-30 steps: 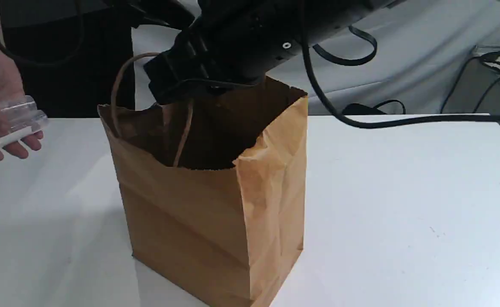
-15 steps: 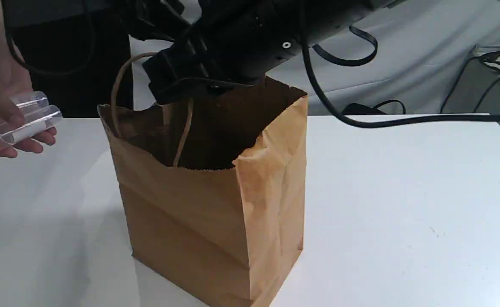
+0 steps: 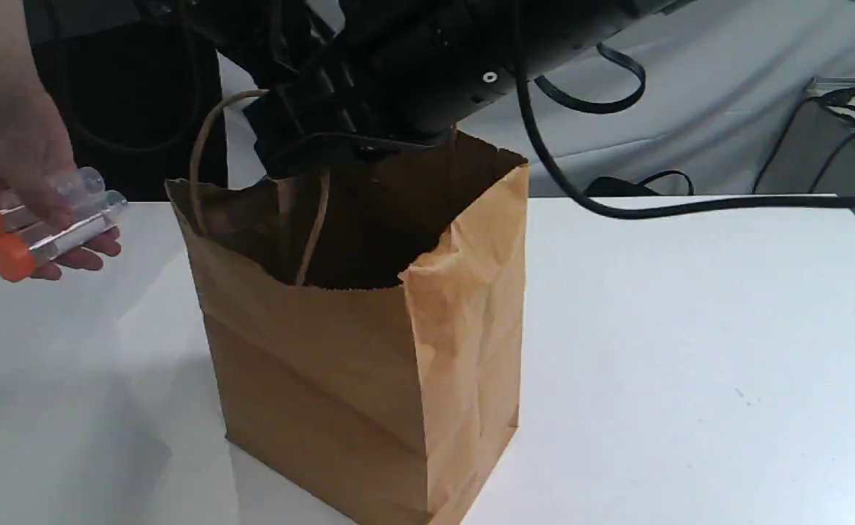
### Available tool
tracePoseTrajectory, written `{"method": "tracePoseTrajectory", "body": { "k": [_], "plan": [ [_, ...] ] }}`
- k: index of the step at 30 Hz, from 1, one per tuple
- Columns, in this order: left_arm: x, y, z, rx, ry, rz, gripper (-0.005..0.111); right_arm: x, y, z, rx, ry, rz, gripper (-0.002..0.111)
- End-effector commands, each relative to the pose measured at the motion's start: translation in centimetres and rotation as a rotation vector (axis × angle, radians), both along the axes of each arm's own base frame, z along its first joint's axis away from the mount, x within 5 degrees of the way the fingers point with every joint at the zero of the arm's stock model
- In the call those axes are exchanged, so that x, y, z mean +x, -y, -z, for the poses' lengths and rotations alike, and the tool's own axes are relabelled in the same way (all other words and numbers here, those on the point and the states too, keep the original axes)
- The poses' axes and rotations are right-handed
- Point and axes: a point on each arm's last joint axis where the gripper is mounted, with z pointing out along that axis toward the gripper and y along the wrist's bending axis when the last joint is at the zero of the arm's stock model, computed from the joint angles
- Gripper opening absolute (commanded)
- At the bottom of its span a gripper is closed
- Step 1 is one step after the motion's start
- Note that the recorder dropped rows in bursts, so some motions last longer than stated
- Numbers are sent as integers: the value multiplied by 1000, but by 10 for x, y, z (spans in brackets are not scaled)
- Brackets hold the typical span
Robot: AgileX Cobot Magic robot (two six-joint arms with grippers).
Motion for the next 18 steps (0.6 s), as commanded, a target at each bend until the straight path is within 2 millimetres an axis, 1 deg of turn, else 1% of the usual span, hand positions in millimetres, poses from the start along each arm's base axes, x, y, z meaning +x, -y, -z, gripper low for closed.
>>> {"method": "tracePoseTrajectory", "body": {
  "k": [1,6,9,11,13,17,18],
  "plan": [
    [-1,0,6,15,-26,-8,60,-2,0,-1,-2,-1,-7,0],
    [-1,-2,23,60,-67,-10,60,-2,0,-1,-2,-1,-7,0],
    [-2,-2,25,63,-72,-6,60,-2,0,-1,-1,-3,-5,0],
    [-2,-2,25,61,-72,-6,56,-2,0,-1,0,-6,-2,0],
    [-2,-2,25,57,-73,-6,43,-2,0,-1,0,-6,-2,0],
    [-2,-2,25,56,-74,-7,6,-2,0,-1,1,-9,0,0],
    [-2,-2,25,57,-73,-5,0,-2,0,-1,1,-9,0,0]
  ]
}}
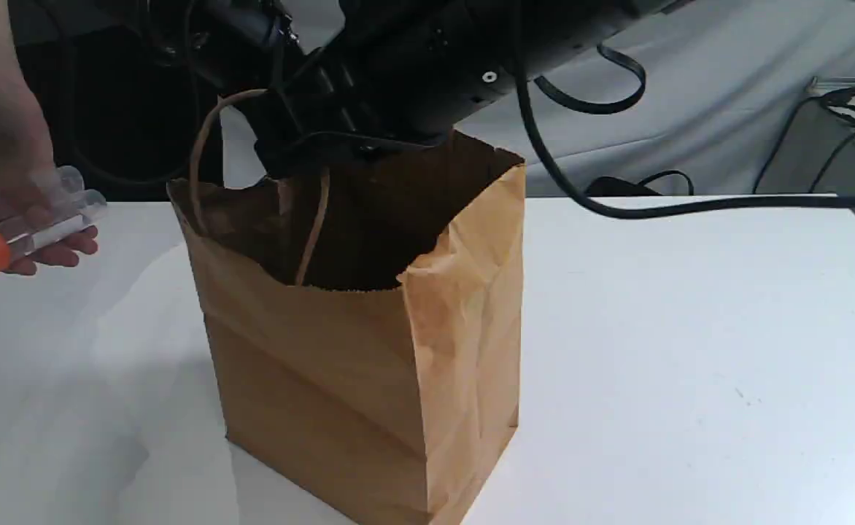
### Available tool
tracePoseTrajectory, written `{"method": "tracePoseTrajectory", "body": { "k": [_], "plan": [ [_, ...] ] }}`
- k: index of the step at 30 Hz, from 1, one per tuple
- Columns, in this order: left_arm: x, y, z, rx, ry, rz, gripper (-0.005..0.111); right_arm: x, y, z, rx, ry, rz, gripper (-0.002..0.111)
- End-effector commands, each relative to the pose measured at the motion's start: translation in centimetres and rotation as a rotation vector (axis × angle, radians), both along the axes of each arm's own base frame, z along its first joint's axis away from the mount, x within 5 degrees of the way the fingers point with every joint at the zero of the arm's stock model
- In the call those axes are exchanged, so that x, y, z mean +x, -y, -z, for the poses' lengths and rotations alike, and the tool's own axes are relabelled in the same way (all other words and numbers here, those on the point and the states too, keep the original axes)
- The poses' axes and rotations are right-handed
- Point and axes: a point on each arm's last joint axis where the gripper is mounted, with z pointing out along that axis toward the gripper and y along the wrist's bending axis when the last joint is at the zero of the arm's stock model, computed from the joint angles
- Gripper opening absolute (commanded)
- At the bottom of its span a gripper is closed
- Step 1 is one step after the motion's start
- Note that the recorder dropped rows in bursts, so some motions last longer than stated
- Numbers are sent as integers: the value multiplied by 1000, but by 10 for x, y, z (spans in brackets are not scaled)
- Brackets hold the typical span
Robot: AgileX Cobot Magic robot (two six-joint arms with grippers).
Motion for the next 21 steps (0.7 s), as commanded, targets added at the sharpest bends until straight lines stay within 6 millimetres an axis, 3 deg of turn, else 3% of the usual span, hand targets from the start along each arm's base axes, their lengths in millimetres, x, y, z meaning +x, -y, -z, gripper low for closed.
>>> {"method": "tracePoseTrajectory", "body": {
  "k": [1,8,11,21],
  "plan": [
    [-2,2,-1,-9,-6,-2,0,-2,0,-1,-1,-4,-4,0],
    [-2,2,-1,-24,-42,-41,0,-2,0,-1,2,-15,2,0],
    [2,0,-2,-67,-103,-157,0,-3,1,-2,-3,-32,-4,0],
    [9,-26,-2,-136,-241,-373,0,-17,38,-54,207,-52,70,0]
  ]
}}
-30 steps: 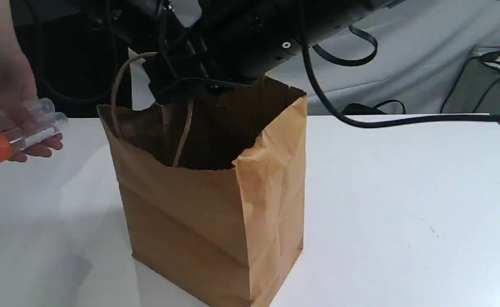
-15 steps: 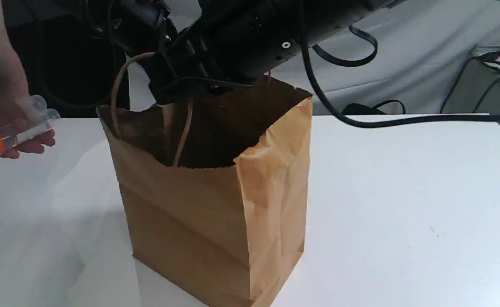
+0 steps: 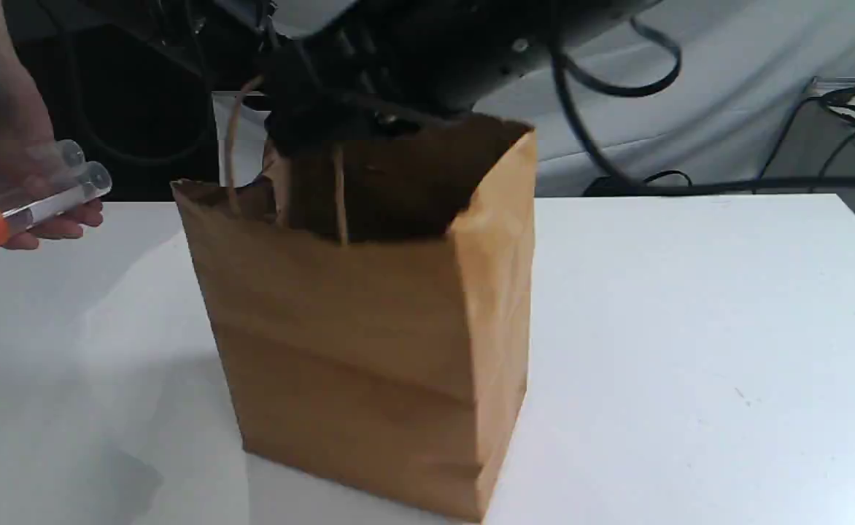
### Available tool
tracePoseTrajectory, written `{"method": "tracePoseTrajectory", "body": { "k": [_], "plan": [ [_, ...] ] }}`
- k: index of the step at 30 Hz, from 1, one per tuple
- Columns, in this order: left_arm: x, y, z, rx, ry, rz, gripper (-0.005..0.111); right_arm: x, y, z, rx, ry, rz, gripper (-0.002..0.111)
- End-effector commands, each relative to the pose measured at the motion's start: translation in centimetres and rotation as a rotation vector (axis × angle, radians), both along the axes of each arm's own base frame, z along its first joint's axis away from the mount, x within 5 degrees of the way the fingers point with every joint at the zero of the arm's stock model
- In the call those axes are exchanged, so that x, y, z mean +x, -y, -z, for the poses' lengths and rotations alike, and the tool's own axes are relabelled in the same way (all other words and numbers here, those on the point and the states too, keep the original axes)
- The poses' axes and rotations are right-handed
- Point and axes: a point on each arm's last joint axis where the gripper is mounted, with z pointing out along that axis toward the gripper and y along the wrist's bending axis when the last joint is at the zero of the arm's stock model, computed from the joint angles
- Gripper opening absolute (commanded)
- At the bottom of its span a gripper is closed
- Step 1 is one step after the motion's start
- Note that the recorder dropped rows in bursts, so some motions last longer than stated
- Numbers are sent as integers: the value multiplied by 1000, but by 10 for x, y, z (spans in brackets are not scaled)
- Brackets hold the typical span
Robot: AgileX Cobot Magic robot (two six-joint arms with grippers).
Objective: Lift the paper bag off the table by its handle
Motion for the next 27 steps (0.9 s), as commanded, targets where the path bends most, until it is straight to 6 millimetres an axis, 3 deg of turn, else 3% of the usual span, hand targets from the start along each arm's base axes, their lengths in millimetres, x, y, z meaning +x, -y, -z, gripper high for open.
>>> {"method": "tracePoseTrajectory", "body": {
  "k": [1,12,23,27],
  "plan": [
    [1,-7,-1,-33,-50,-75,0,-5,14,-21,119,-38,18,0],
    [2,-19,11,101,-127,-176,0,-19,16,-44,363,-61,-176,0],
    [11,-15,37,68,-204,-185,0,-19,16,-45,362,-42,-184,0],
    [10,-14,35,61,-203,-184,0,-17,17,-40,313,-32,-174,0]
  ]
}}
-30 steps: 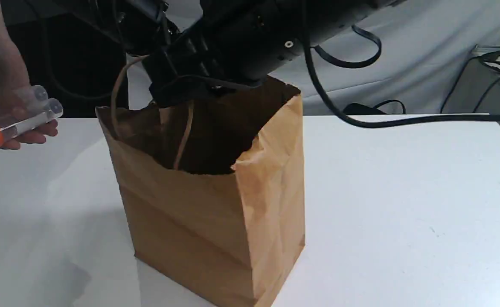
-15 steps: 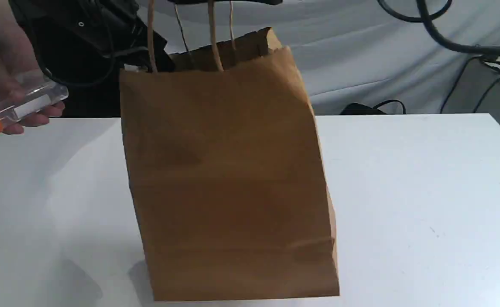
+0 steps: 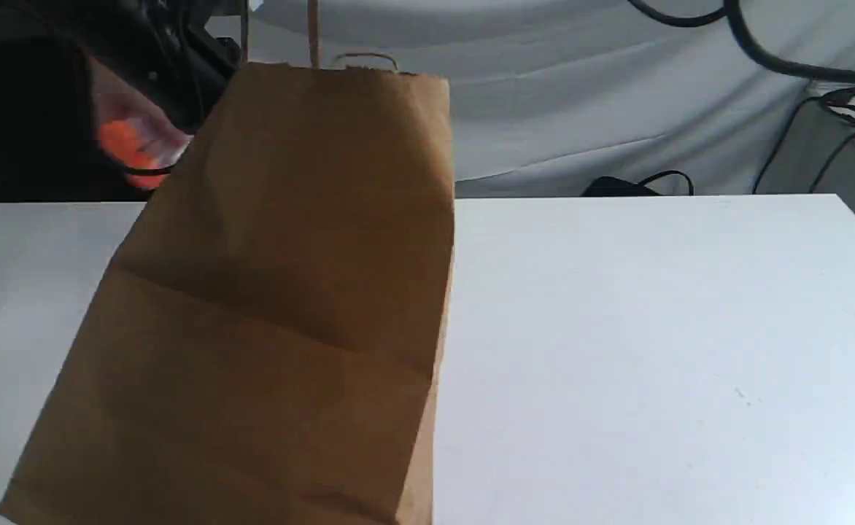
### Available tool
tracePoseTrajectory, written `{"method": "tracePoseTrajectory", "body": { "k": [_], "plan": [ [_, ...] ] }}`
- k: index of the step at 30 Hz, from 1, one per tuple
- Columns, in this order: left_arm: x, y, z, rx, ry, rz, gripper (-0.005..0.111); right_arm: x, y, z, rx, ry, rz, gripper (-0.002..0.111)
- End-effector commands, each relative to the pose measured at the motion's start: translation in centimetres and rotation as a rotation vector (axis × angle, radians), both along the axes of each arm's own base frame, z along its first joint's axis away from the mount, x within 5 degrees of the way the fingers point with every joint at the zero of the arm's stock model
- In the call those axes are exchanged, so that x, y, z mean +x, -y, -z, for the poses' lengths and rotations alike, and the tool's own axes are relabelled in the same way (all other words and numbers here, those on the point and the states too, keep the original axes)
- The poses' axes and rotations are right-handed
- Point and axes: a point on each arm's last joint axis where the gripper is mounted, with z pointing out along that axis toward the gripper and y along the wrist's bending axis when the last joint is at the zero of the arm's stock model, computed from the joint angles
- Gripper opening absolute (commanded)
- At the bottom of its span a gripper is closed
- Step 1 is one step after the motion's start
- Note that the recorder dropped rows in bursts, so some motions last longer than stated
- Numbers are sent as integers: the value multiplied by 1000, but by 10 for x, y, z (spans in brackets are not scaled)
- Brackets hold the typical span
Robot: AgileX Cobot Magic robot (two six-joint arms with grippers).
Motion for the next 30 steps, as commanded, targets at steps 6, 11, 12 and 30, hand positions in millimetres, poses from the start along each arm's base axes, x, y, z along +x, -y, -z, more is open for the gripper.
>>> {"method": "tracePoseTrajectory", "body": {
  "k": [6,11,12,30],
  "plan": [
    [2,-2,2,5,5,-20,0,3,9,7,-144,-21,83,0],
    [8,-30,1,-13,-11,-104,0,12,20,8,-149,-39,150,0],
    [9,-38,0,-38,-17,-130,0,14,22,7,-139,-44,157,0],
    [13,-61,-5,-147,-27,-195,0,18,26,0,-63,-28,174,0]
  ]
}}
